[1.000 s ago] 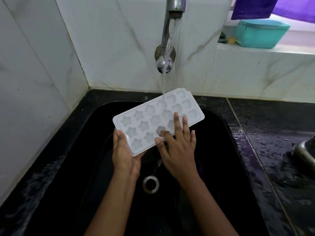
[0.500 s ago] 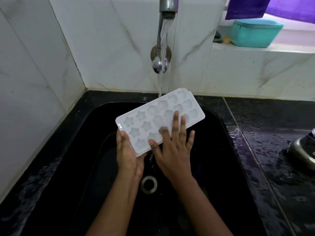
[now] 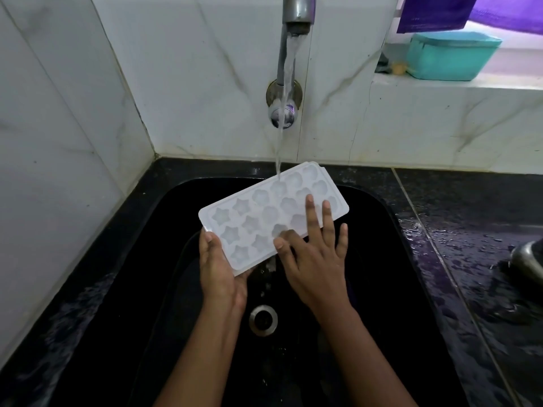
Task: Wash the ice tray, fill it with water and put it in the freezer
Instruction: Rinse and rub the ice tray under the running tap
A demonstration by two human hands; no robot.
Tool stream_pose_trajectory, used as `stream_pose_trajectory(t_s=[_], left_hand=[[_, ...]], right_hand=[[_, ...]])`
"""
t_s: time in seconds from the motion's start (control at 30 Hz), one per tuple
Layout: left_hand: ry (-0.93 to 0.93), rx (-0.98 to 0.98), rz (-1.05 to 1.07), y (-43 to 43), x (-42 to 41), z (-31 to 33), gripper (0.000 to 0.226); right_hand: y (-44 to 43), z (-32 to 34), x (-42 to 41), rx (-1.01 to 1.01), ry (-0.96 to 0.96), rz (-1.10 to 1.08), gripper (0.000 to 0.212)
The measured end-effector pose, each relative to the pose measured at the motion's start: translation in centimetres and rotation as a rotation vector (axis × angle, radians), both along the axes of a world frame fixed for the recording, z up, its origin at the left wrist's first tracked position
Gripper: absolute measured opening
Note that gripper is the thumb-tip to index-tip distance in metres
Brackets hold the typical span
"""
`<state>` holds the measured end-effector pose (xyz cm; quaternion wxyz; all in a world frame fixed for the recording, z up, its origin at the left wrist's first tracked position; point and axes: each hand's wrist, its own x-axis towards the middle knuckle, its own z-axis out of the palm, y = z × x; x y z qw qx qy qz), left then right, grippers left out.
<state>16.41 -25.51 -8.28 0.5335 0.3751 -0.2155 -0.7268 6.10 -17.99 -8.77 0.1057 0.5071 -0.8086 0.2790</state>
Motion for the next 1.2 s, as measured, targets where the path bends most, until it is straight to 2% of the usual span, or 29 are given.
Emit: stream_pose_trajectory(t_s=[0.1,0.27,0.43,0.6,0.77,0.93,1.1,1.2], left_hand=[[-0.023,-0.033,-0.02,0.2,-0.3,0.0,0.035],[-0.027,-0.03,0.033,-0.5,0.5,-0.1,0.034],[-0.047,-0.034,-0.027,0.0,-0.2,-0.1,0.035],[-0.034,-0.009,0.021,-0.6,0.6,-0.2,0.035],[-0.058,-0.038,-0.013,-0.1,0.0,0.0,0.034],[-0.066,-0.024,0.033,-0.7,0.8,0.3,0.028],[-0.11,-0.073,-0.019,-0.3,0.3,0.3,0.035],[-0.109,-0.08,0.018,-0.5,0.7,0.4,0.034]], right_hand=[[-0.2,-0.2,0.9,-0.007,0.021,-0.044,0.053],[-0.1,0.2,0.5,0.087,-0.051,0.115,0.059],[-0.2,0.2,0.8,0.011,-0.035,-0.011,0.058],[0.0,0.4,0.3,0.106,-0.092,0.134,0.072],[-0.1,0.0,1.0,0.07,-0.051,0.009,0.068],[-0.2,0.1,0.7,0.104,-0.035,0.166,0.071],[-0.2,0.0,0.8,-0.007,-0.01,0.009,0.06],[-0.2,0.0,1.1,0.075,-0.019,0.152,0.067]])
